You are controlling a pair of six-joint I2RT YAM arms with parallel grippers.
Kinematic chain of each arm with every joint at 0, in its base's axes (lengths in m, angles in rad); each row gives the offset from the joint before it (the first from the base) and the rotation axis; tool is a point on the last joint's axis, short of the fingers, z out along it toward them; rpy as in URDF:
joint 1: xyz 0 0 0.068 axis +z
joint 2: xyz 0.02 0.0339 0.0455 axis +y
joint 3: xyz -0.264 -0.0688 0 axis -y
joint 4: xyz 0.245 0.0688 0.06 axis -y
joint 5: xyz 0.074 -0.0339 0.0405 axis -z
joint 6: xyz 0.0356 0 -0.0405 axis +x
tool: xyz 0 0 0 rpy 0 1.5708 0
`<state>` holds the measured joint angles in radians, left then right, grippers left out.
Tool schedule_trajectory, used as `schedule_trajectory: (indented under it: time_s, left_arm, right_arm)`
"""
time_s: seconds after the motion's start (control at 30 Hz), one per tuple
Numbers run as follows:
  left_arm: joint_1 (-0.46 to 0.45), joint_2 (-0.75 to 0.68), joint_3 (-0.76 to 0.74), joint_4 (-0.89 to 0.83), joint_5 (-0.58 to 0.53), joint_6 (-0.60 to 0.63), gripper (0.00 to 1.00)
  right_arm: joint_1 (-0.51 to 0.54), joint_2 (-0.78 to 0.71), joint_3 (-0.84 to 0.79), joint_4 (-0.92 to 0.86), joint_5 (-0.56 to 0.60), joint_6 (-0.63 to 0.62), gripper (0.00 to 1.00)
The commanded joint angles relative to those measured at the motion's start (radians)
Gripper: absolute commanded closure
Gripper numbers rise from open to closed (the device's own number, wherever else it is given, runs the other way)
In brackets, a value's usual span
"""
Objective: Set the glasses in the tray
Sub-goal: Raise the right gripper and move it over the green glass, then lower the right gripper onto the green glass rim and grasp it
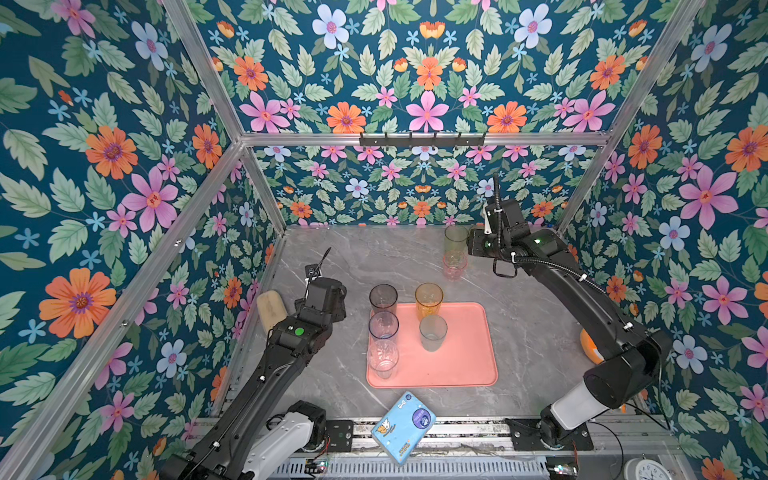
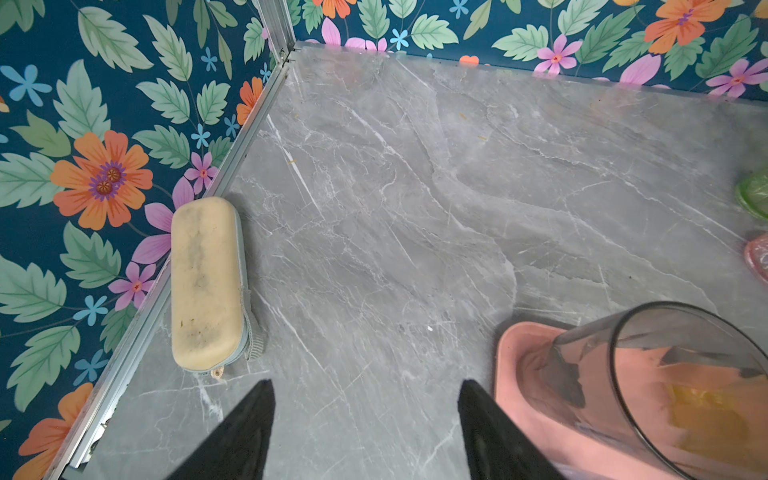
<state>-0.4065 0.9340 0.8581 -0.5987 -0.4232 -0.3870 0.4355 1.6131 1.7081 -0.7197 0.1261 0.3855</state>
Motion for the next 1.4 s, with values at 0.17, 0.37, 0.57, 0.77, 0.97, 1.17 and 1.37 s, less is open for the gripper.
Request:
schedule_trajectory:
  time_s: [0.17,0.37,0.57,0.77,0.97,1.17,1.37]
  left_arm:
    - [0.001,-0.003,-0.002,0.011,-0.003,0.002,0.28]
    - [0.001,-0.002,-0.002,0.010,-0.006,0.001,0.28]
    - [0.001,-0.002,-0.002,0.008,-0.010,0.002,0.28]
    - [0.001,-0.003,-0.002,0.005,-0.014,0.002,0.28]
    - [0.001,0.000,-0.001,0.005,-0.015,0.002,0.28]
    - [0.001,0.001,0.000,0.005,-0.015,0.001,0.28]
    - [0.001,0.003,-0.001,0.007,-0.014,0.002,0.28]
  right_arm:
    - [-0.087,0.162,0.099,0.038,-0.052,-0.017,0.45]
    - [-0.112,0.296,0.243,-0.016,-0.049,-0.038,0.45]
    - [-0.133,0.439,0.397,-0.094,-0.006,-0.021,0.45]
    - [-0.152,0.578,0.562,-0.182,-0.023,-0.005,0.45]
    - [-0.165,0.685,0.699,-0.254,-0.053,0.006,0.46]
    - [-0.167,0.721,0.720,-0.242,-0.080,0.001,0.47]
    - [-0.172,0.756,0.744,-0.245,-0.098,0.005,0.48]
